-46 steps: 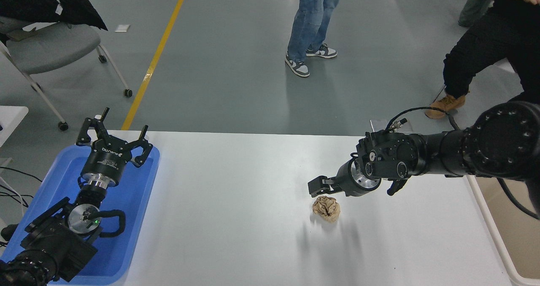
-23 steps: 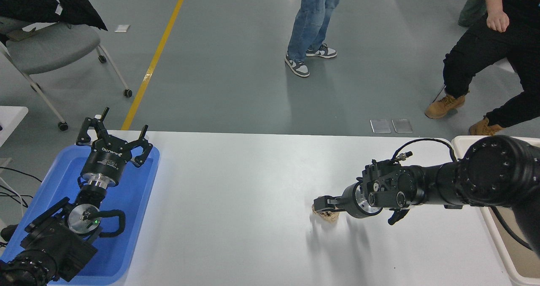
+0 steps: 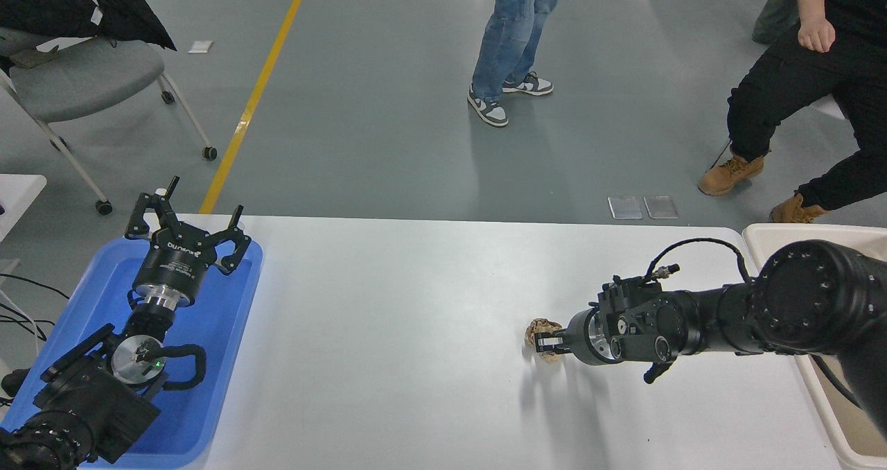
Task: Pick up paper ball place in dustbin
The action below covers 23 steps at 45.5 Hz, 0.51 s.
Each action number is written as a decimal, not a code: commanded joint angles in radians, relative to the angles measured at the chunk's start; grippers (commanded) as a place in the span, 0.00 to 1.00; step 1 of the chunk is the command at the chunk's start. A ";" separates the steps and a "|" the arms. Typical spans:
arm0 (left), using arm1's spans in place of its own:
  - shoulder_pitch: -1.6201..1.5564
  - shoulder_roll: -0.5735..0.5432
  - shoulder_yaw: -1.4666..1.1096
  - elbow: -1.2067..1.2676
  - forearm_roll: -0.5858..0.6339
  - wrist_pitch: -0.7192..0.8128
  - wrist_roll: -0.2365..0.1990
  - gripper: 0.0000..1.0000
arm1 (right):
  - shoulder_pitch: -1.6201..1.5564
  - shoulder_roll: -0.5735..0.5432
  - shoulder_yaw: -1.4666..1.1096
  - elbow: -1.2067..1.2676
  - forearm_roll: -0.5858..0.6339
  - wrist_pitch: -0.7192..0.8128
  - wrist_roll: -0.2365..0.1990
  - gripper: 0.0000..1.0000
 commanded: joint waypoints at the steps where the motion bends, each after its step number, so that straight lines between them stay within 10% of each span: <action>1: 0.000 0.000 0.000 0.000 0.000 0.000 0.000 1.00 | 0.054 -0.045 -0.007 0.019 -0.027 0.000 0.022 0.00; 23: 0.000 0.000 0.000 0.000 0.000 0.000 0.000 1.00 | 0.534 -0.363 -0.047 0.280 -0.094 0.297 0.022 0.00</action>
